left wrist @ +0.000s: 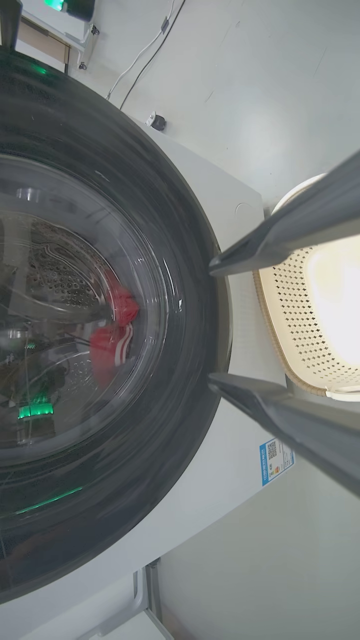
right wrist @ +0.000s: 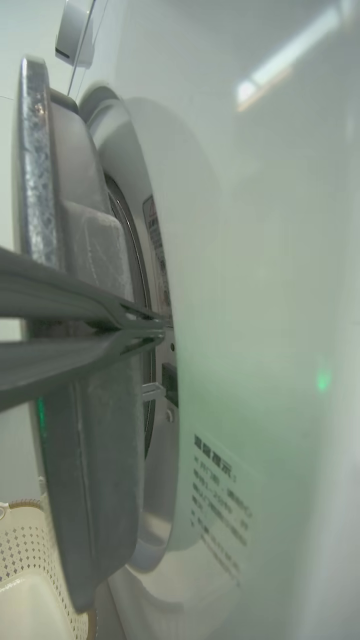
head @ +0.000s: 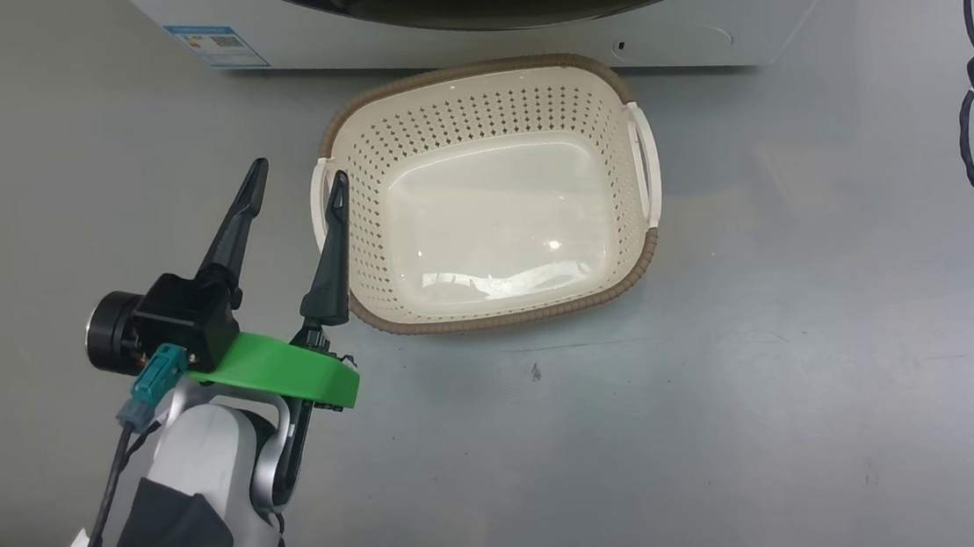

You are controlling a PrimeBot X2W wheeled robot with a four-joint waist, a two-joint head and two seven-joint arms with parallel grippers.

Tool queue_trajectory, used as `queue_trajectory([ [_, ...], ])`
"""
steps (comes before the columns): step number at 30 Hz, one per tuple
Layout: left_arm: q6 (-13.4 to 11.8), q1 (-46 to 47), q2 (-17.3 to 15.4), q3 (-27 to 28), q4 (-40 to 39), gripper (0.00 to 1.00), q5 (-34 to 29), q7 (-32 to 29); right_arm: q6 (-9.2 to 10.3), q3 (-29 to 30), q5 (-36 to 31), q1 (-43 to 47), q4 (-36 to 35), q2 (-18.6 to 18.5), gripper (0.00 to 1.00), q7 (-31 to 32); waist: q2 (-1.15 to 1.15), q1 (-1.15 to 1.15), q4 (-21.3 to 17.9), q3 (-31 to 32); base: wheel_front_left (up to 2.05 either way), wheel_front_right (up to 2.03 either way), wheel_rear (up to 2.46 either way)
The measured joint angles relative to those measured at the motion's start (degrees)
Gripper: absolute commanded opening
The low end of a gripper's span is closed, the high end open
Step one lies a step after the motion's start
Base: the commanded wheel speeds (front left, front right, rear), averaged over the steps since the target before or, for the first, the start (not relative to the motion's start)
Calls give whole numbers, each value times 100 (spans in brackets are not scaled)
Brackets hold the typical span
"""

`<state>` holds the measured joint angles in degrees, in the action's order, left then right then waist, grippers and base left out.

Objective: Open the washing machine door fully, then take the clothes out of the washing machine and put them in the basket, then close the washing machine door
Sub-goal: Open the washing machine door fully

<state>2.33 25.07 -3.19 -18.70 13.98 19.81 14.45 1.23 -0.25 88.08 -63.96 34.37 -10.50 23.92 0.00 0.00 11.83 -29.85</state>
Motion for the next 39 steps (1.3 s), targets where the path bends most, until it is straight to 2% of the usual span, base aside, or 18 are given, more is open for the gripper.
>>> queue_trajectory([
  [9,35,41,26,29,56,100,-25,0,-121,-33,22,-159,223,-82,0,263,0,0,78,-69,0,0,0],
  [21,58,81,53,153,203,100,-25,0,-377,-30,400,-152,519,-119,0,848,0,0,11,-16,0,0,0],
  [33,100,10,56,327,425,100,-76,0,-668,-63,702,246,800,90,0,1394,0,0,-187,323,0,0,0],
  [39,100,-168,56,335,563,100,-78,0,-721,-131,764,522,927,174,0,1623,0,0,-266,575,0,0,0],
])
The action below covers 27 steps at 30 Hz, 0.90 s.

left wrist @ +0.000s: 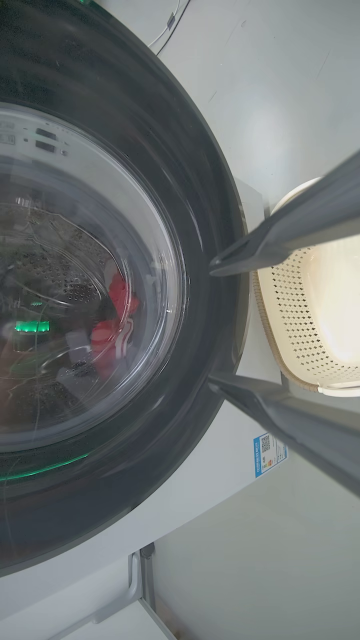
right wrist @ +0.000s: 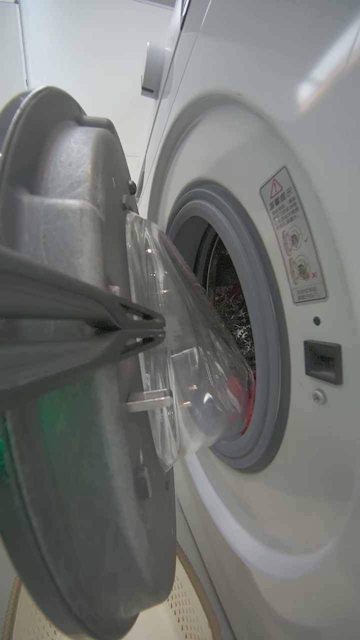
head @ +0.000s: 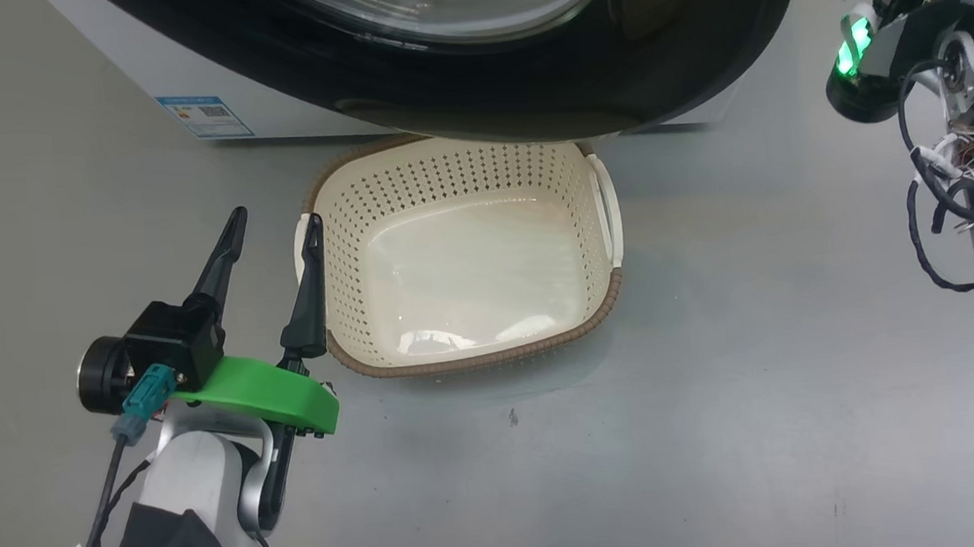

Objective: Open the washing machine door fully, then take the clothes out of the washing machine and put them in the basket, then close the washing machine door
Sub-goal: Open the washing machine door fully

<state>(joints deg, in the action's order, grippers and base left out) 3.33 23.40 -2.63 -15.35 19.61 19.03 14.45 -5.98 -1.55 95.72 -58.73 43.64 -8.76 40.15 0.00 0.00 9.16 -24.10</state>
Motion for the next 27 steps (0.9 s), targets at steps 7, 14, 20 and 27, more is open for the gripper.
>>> queue_trajectory([
  [7,8,-136,0,0,75,100,-27,0,-45,-75,58,301,104,125,0,231,0,0,-75,282,0,0,0],
  [14,49,-316,-2,-32,197,100,-49,0,-51,-137,146,522,179,231,0,431,0,0,-141,513,0,0,0],
  [20,59,-513,-3,-77,315,100,-64,0,-59,-276,165,798,207,271,0,656,0,0,-179,761,0,0,0],
  [27,100,-720,-4,-81,420,100,-66,0,-99,-399,177,1160,209,335,0,900,0,0,-170,1061,0,0,0],
])
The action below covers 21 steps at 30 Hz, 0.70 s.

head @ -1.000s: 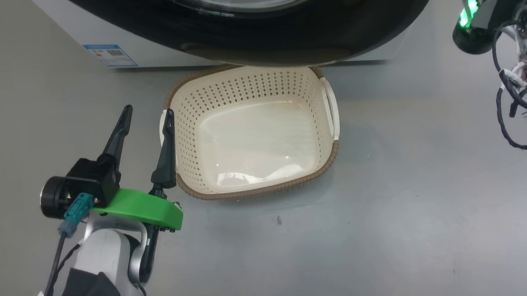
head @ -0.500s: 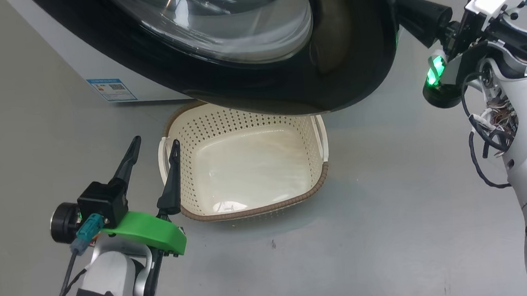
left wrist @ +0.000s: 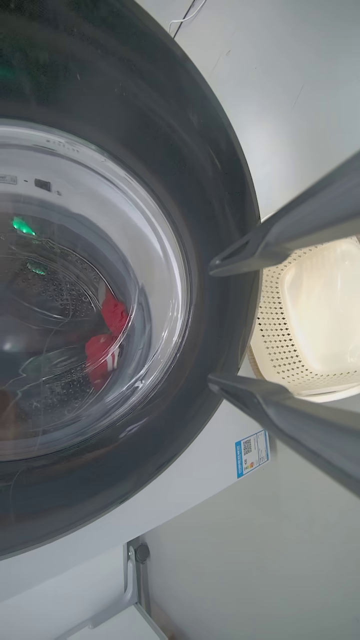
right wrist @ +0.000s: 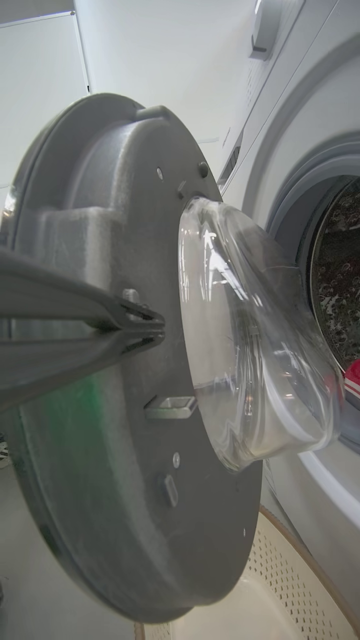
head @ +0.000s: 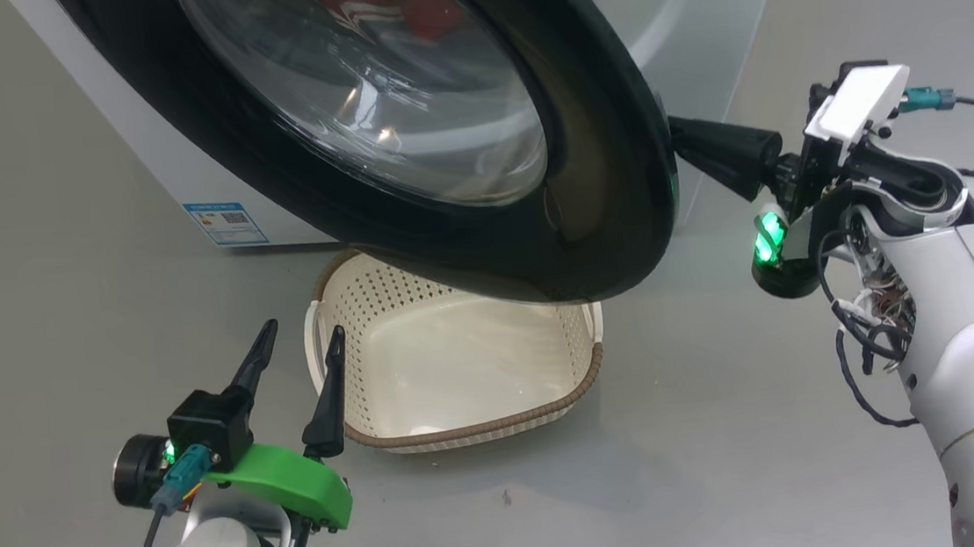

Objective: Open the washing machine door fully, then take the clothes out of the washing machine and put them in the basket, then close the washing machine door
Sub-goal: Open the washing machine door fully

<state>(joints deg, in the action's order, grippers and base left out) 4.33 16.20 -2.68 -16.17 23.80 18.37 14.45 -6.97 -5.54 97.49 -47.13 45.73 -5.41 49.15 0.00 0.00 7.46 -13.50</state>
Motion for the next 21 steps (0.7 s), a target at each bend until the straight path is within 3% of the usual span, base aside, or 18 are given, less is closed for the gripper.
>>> queue_trajectory([
  [21,-2,-459,-4,-19,-51,100,-59,-1,0,-403,183,1198,-358,166,0,248,0,0,386,850,0,0,0],
])
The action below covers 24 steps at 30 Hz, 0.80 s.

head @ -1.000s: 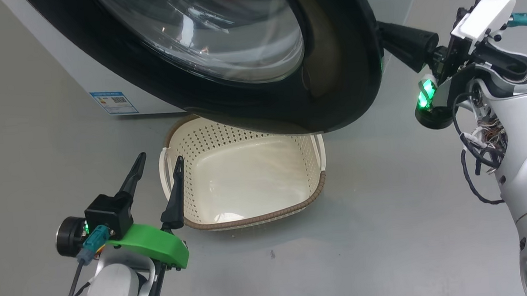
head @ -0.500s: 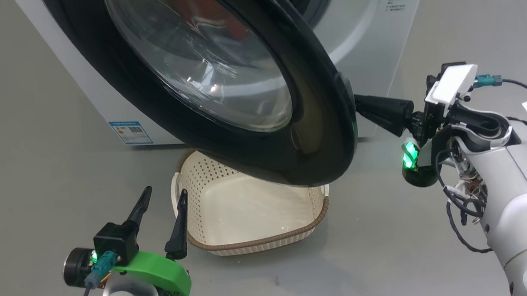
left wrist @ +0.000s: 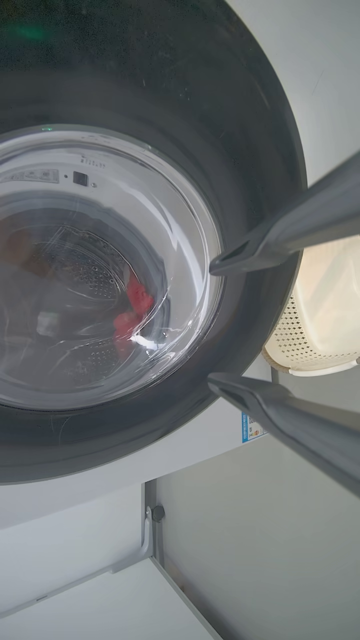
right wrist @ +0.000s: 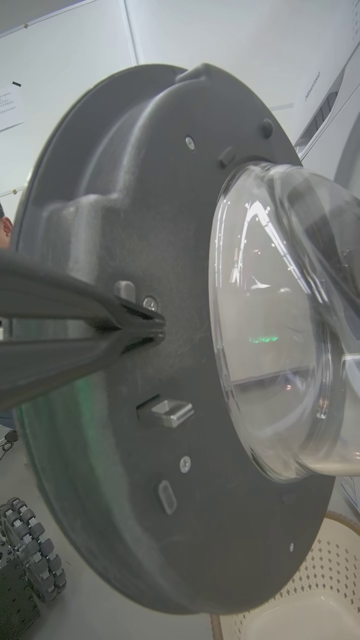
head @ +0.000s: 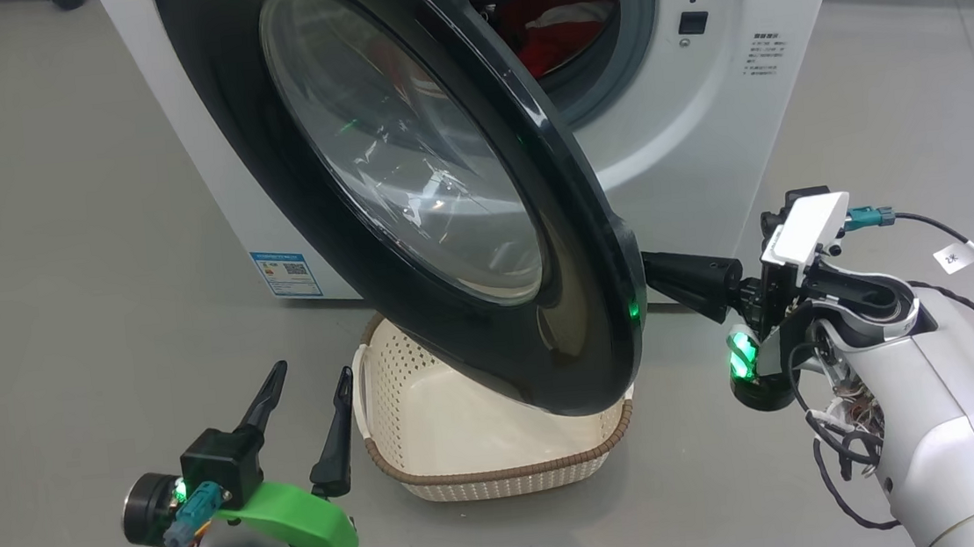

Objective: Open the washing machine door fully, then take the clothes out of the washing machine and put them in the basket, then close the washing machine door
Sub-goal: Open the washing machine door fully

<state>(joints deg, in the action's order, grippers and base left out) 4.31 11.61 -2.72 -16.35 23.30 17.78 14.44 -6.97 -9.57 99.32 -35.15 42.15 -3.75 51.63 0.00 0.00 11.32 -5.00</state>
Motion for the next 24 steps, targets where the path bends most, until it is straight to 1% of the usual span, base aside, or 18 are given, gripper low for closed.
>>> queue_trajectory([
  [5,0,-53,0,-18,-64,100,-21,0,0,-99,86,193,-111,4,0,-25,0,0,122,101,0,0,0],
  [13,0,-117,-1,-66,-202,100,-99,1,0,-510,717,481,-367,5,0,-92,0,0,335,202,0,0,0],
  [24,0,-243,-1,-174,-275,100,-121,0,0,-1033,1166,704,-716,4,0,-376,0,0,667,253,0,0,0],
])
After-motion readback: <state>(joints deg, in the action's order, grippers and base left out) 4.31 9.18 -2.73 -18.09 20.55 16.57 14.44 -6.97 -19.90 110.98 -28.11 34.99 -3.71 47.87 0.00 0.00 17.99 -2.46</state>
